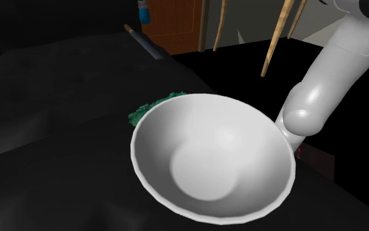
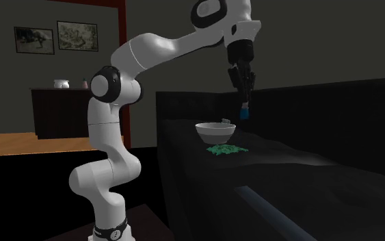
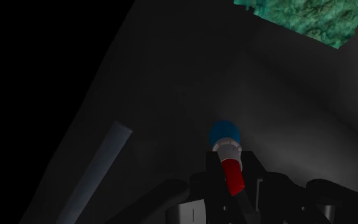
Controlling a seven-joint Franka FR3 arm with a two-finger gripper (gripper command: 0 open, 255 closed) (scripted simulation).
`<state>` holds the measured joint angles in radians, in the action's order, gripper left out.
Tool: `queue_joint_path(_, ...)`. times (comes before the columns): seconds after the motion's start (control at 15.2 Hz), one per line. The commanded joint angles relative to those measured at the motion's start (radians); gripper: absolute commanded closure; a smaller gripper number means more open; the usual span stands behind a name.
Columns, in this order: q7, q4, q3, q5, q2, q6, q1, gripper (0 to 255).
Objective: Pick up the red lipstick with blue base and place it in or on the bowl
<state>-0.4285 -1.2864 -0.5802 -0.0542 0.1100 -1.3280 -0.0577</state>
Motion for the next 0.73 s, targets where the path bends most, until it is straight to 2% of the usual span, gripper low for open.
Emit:
queue_joint_path(0.0, -0.022, 0.018, -0.013, 0.0, 0.003, 0.022, -0.009, 255)
queue_joint_path(0.66, -0.228, -0.003, -0.131, 0.049, 0.095, 0.088, -0.087, 255)
